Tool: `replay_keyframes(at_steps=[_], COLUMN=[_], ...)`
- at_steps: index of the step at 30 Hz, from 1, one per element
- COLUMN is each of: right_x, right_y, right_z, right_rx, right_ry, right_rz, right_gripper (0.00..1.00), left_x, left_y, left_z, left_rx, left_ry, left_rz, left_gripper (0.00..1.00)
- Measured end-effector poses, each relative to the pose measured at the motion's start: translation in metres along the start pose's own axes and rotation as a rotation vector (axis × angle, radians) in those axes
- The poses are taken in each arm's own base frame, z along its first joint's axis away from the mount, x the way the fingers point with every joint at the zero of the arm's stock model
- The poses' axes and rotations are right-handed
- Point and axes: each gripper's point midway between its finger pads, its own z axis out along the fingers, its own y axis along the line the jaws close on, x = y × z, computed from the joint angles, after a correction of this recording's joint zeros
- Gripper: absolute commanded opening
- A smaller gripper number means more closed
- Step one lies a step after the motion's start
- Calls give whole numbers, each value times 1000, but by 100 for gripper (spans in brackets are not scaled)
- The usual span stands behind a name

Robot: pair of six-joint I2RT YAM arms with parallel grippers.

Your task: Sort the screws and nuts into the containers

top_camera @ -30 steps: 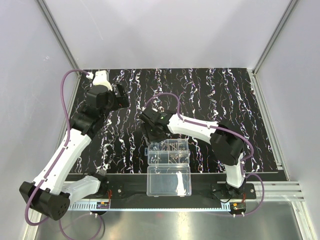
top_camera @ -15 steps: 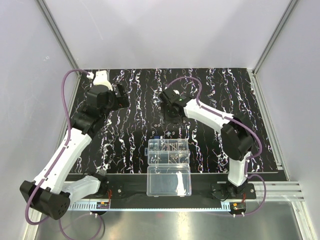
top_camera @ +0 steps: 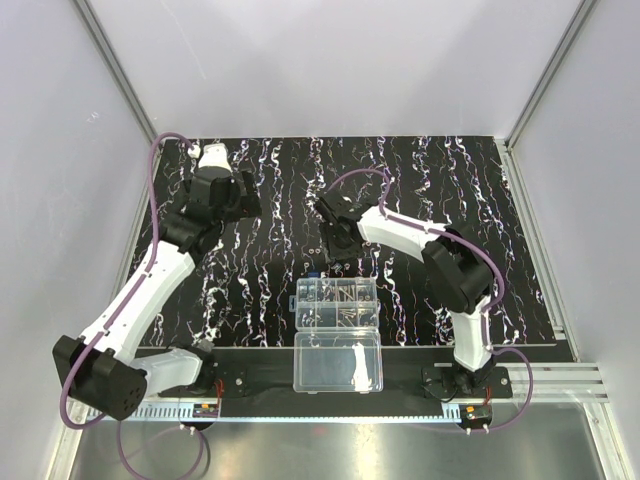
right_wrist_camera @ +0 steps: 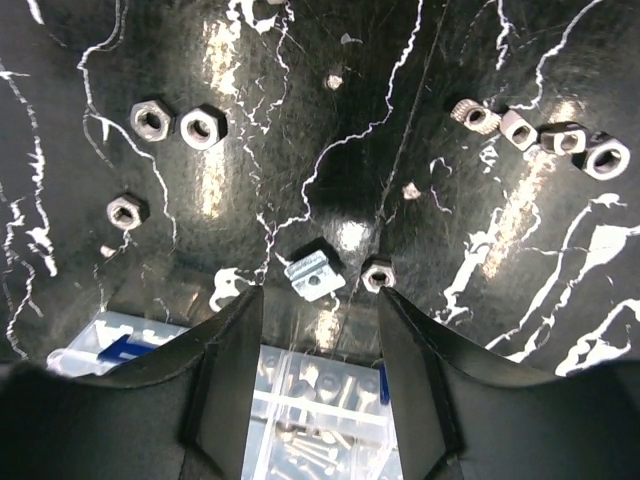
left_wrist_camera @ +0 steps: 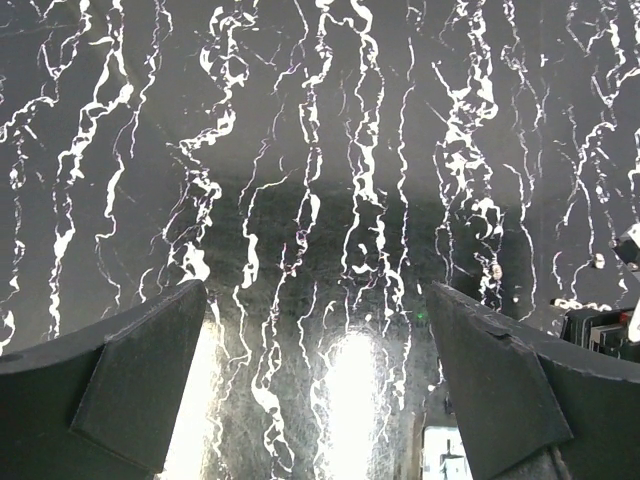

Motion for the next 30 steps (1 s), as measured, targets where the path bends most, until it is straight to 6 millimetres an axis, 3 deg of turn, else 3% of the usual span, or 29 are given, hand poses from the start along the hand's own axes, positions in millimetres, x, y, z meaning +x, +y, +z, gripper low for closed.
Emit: replay_keyframes(at_steps=[6,17,24,30], right_x=[2,-2,13,13], right_y=[1,9,5,4], right_z=[16,23,18,18], right_rx=[0,-71,-120,-126], right_ry=[9,-21,-9,-9], right_rz=[-9,-142,-262,-316], right_gripper=[54,51,48,45], left_x=[2,2,-3,-4], left_y=[1,1,1,1], left_z=[-1,-2,-8,-9], left_rx=[-4,0,7,8], left_ry=[8,9,-10,-12], left_rz=[3,3,-5,-5], left_gripper=[99,99,99,99])
